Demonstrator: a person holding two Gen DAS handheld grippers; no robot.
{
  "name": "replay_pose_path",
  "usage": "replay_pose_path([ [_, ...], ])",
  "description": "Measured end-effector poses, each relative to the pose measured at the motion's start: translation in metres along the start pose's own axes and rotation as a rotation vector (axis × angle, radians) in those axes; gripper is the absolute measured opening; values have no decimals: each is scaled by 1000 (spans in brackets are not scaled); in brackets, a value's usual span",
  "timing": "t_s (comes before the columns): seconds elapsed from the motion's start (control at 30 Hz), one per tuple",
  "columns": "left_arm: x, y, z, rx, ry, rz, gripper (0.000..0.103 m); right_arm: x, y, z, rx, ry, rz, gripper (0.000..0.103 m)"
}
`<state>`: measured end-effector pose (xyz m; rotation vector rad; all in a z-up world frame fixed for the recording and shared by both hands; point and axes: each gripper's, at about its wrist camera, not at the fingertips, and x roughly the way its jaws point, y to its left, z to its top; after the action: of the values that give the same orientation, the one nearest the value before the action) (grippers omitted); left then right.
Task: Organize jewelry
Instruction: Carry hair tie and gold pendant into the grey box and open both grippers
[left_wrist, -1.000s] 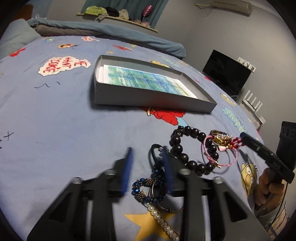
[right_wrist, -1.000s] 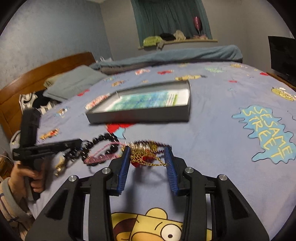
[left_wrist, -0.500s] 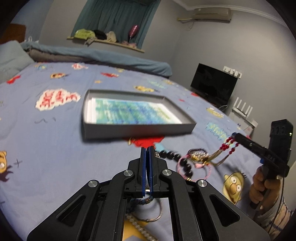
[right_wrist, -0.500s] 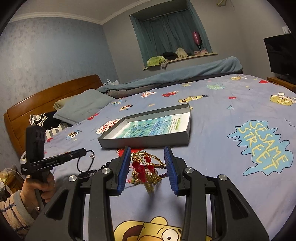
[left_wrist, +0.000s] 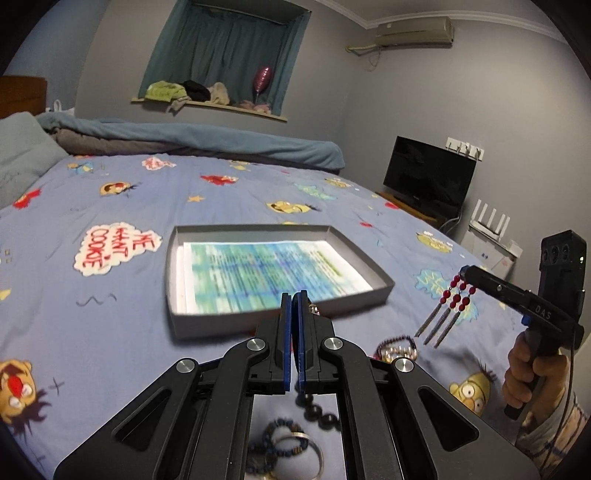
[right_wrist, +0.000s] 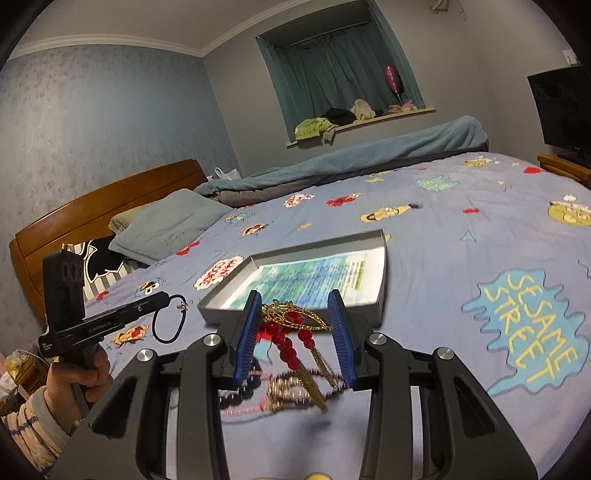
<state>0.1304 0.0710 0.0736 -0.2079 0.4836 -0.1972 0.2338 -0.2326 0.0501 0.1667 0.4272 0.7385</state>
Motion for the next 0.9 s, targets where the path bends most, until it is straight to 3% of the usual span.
replay_pose_path([
  [0.47,44,29,46,-54,12,35,3,64,1,63,-23,10,-18,37],
  [0.7,84,44,50,-59,74,68,3,121,-14,56,-19,127,-71,37],
  [0.9,121,58,32,-74,184,94,3,163,-25,30,-32,266,-109,37],
])
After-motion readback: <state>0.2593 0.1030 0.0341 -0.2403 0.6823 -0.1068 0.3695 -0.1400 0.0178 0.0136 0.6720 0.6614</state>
